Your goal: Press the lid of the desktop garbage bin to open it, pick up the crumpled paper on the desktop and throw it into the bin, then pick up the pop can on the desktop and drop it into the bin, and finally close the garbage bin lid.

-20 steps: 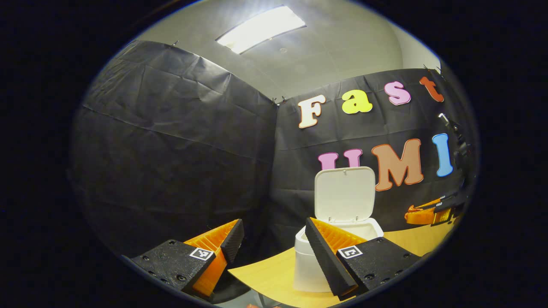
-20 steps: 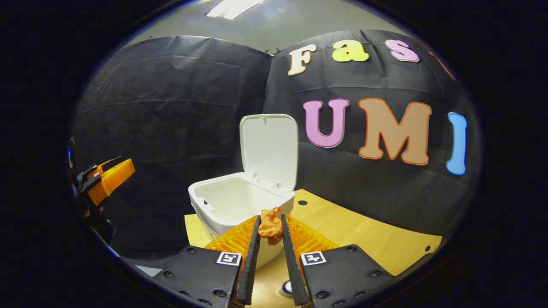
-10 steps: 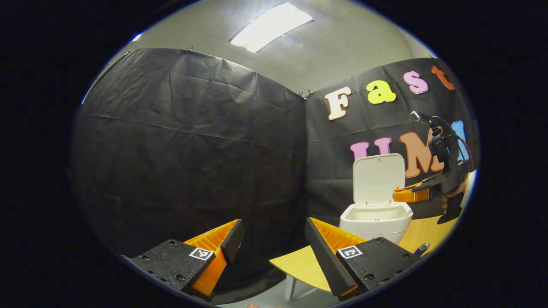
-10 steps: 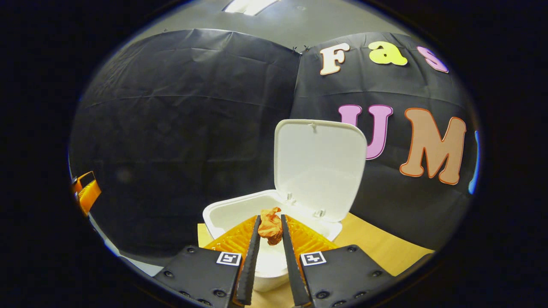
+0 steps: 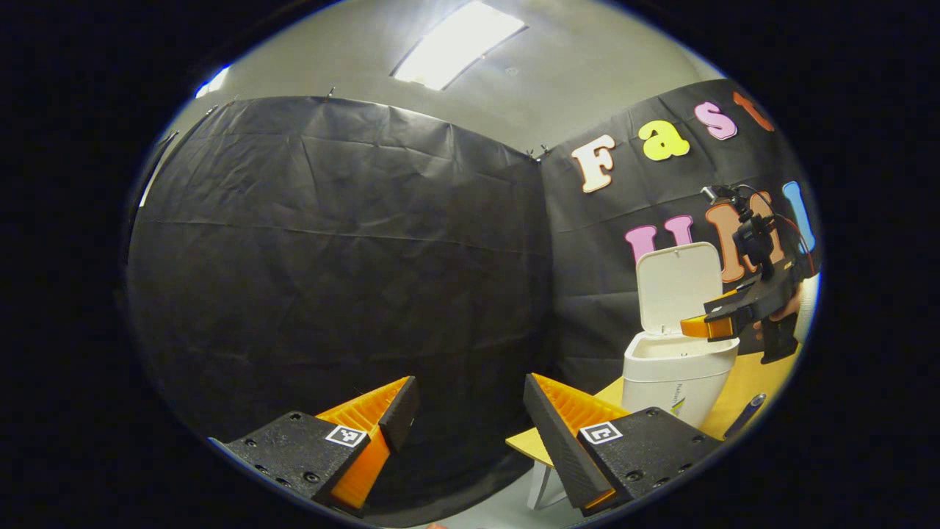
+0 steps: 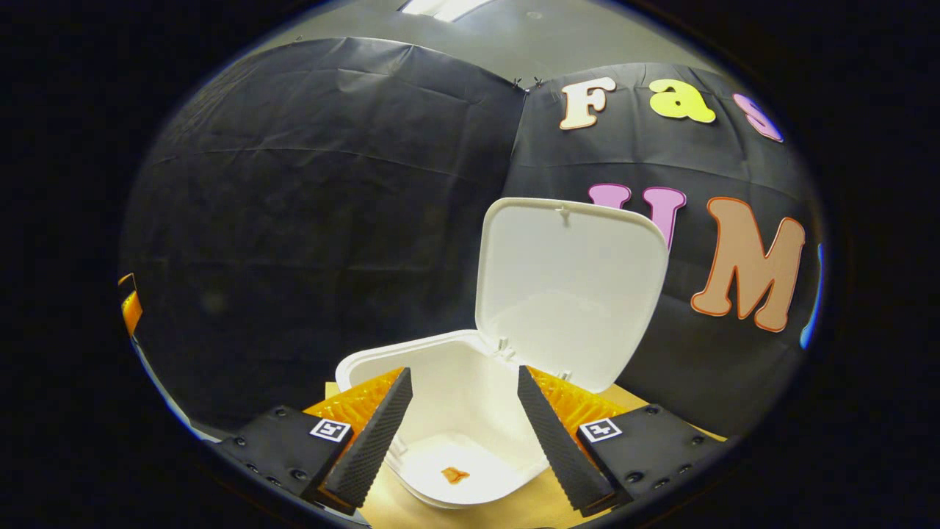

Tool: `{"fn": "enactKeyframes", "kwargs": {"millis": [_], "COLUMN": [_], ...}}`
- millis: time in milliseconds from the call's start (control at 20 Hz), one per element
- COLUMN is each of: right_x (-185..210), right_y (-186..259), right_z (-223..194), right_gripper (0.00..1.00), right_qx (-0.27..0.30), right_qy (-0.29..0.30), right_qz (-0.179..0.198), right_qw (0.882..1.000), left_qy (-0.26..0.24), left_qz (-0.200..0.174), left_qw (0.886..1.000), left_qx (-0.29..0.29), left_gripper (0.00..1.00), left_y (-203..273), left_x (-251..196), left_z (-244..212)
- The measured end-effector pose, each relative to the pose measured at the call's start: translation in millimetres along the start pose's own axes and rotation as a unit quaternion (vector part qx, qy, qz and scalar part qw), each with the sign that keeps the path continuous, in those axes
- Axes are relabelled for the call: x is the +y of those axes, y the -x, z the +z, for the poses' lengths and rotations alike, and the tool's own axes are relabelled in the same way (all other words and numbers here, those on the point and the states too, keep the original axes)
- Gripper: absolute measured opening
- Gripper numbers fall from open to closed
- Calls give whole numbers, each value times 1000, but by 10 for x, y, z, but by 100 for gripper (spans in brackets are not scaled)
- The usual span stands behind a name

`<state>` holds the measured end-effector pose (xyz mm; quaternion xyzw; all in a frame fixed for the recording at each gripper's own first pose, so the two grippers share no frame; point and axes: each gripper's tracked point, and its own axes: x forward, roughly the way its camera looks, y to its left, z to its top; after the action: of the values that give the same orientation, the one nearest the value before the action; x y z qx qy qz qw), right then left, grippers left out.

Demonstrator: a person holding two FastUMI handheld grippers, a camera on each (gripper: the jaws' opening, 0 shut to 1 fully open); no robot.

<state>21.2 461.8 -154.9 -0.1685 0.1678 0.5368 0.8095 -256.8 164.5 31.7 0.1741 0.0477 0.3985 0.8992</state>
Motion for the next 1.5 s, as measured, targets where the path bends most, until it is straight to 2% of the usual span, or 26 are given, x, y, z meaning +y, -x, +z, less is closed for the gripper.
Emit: {"fn": "enactKeyframes", "kwargs": {"millis": [50,100,150,250,300,450,550,650,800,950,1000,1050,1100,1150,1300,1400,1500], "right_x": [-48,-134,-247,-511,-680,-1192,-1528,-1836,-2198,-2373,-2422,-2433,-2447,-2437,-2363,-2288,-2242], "right_y": [67,157,247,494,636,1177,1581,2052,2796,3520,3730,3920,4103,4259,4628,4775,4870], "right_z": [-12,-12,-11,-51,-75,-195,-331,-534,-810,-1077,-1135,-1194,-1244,-1290,-1383,-1426,-1484], "right_gripper": [97,92,100,100,97,97,96,96,96,96,96,96,96,96,96,96,96], "right_qx": [-4,-10,-15,-23,-26,-37,-35,-24,-10,8,14,19,23,25,21,15,17], "right_qy": [-1,-4,-11,-26,-34,-52,-59,-69,-82,-86,-88,-90,-95,-102,-124,-136,-141], "right_qz": [-8,-20,-34,-65,-85,-154,-205,-260,-341,-415,-436,-456,-473,-487,-523,-540,-556], "right_qw": [1000,1000,999,997,995,986,976,963,936,906,895,885,875,867,843,830,819], "left_qy": [0,2,6,14,19,39,54,72,107,125,127,126,124,122,118,114,110], "left_qz": [-15,-32,-51,-99,-124,-207,-267,-326,-402,-455,-469,-481,-492,-503,-526,-542,-547], "left_qw": [1000,999,999,995,992,977,962,942,909,882,874,867,862,856,842,832,826], "left_qx": [-2,-6,-10,-16,-18,-26,-31,-36,-33,-18,-17,-15,-12,-8,14,47,80], "left_gripper": [89,90,89,93,89,89,89,89,89,90,93,90,93,90,90,90,90], "left_y": [-19,-45,-73,-110,-120,-113,-41,61,230,377,415,451,481,515,606,681,706], "left_x": [-103,-233,-361,-734,-932,-1548,-2003,-2430,-3008,-3492,-3622,-3754,-3881,-4010,-4352,-4558,-4669], "left_z": [20,55,68,115,137,193,260,323,358,329,318,296,251,197,-106,-405,-680]}}
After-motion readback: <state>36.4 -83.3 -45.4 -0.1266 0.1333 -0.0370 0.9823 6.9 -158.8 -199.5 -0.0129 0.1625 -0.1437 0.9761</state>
